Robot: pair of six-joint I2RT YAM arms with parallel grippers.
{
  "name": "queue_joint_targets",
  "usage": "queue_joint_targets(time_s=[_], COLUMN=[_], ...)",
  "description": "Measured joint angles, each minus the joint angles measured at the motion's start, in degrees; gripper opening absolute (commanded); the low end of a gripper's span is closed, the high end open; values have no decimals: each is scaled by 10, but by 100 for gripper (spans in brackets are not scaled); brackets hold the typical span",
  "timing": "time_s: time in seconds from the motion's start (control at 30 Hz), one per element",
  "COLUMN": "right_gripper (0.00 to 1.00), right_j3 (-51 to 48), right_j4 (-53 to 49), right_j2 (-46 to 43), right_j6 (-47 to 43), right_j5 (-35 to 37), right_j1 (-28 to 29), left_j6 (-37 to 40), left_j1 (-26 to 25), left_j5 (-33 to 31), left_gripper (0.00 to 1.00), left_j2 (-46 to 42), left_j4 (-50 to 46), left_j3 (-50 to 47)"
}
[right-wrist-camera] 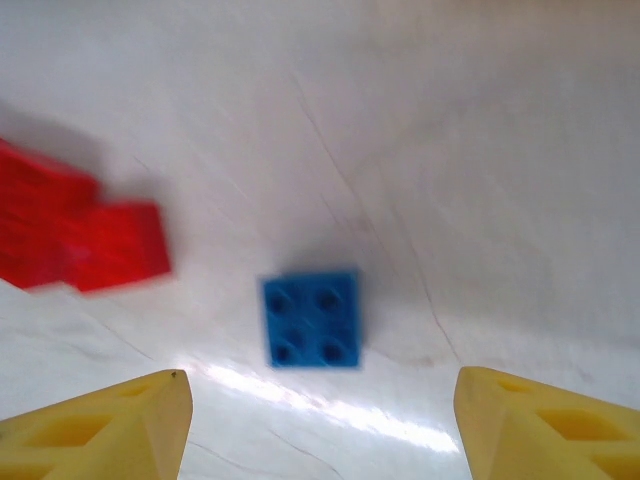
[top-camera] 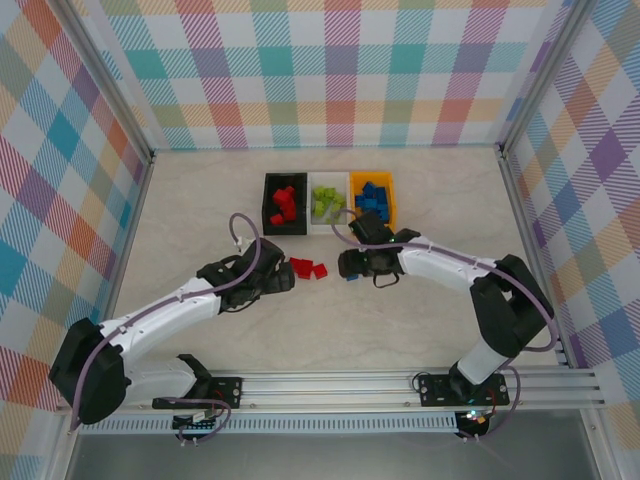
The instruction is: Sort the legos into containers by color
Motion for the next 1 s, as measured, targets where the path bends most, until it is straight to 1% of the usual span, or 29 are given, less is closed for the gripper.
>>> queue_joint_targets(time_s=[0.17,0.33,0.57,0.73,1.0], right_gripper=[68,64,55,55,35], right_j3=[-5,20,73,84,84], right_j4=[17,31,30,11,1], right_j2=[31,71,119,132,138], right_j6=[-1,-10,-23,-22,-21], right_j5=[3,9,40,60,75], right_j1=[0,2,23,36,38], left_j6=[0,0,0,0,0], left_j1=[0,0,0,0,0], left_j5=[1,3,3,3,4], left_gripper=[100,100,100,100,100], left_j2=[12,12,13,13,21], left_j4=[0,0,1,2,2], left_j3=[0,0,0,0,7])
